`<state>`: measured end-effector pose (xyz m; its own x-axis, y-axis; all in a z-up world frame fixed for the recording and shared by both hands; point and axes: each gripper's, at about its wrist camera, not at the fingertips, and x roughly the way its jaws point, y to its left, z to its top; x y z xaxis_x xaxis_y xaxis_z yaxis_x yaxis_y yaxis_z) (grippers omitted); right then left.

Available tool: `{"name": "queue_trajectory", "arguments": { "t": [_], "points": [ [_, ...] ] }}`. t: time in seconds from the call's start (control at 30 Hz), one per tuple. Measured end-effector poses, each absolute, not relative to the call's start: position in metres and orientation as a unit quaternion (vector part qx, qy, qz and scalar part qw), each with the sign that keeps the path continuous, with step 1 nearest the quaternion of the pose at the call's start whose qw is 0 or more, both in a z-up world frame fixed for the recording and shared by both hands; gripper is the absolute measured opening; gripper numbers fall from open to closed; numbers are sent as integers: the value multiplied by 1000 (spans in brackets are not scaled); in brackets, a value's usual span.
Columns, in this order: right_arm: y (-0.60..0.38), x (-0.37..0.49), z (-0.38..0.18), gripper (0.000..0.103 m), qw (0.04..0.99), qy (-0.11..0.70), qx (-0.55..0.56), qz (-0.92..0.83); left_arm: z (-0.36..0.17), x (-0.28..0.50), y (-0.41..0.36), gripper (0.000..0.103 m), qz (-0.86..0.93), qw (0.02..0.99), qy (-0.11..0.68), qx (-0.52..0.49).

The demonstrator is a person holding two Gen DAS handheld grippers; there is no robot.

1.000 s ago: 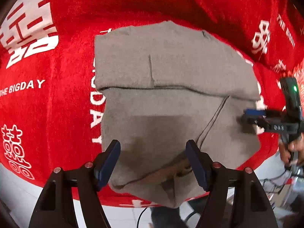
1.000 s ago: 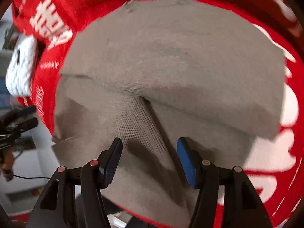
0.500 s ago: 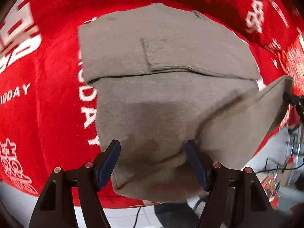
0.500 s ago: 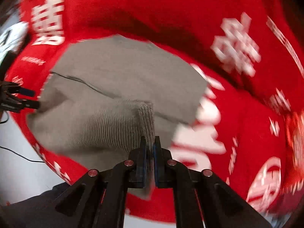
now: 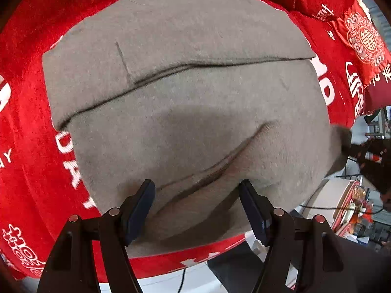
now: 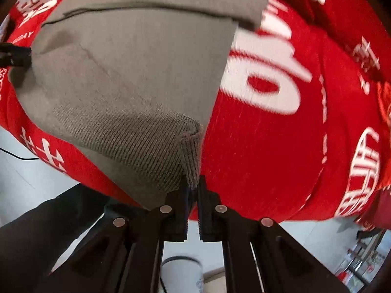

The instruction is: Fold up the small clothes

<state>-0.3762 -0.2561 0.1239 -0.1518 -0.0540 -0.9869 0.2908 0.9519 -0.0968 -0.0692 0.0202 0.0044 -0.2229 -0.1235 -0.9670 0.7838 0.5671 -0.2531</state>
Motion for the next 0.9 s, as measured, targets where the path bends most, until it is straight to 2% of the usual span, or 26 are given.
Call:
{"name": "queue_trajectory", "arguments": {
  "t": [0.23, 0.43, 0.5, 0.57, 0.6, 0.67, 0.77, 0.9],
  "points": [
    [-270, -375, 116, 6, 637, 751, 109, -135, 22, -37, 23, 72, -393, 588, 680, 196],
    [-278, -380, 110, 6, 626, 759, 120, -132, -20, -88, 1, 72, -421, 509, 672, 335],
    [-280, -382, 108, 6, 624, 761, 122, -131, -25, -103, 4, 70, -427, 500, 668, 348],
    [-281, -384, 106, 6, 621, 762, 127, -133, -22, -111, 12, 49, -434, 500, 671, 334],
    [-283, -384, 104, 6, 620, 762, 129, -134, -19, -112, 17, 45, -436, 501, 675, 322],
    [-287, -384, 104, 6, 619, 761, 134, -139, -12, -110, 28, 22, -436, 512, 679, 294],
    [-292, -385, 122, 6, 633, 747, 133, -153, 4, -93, 44, 12, -420, 546, 690, 223],
    [-299, -370, 161, 6, 668, 718, 109, -164, 30, -60, 66, 10, -386, 600, 684, 147]
  ]
}}
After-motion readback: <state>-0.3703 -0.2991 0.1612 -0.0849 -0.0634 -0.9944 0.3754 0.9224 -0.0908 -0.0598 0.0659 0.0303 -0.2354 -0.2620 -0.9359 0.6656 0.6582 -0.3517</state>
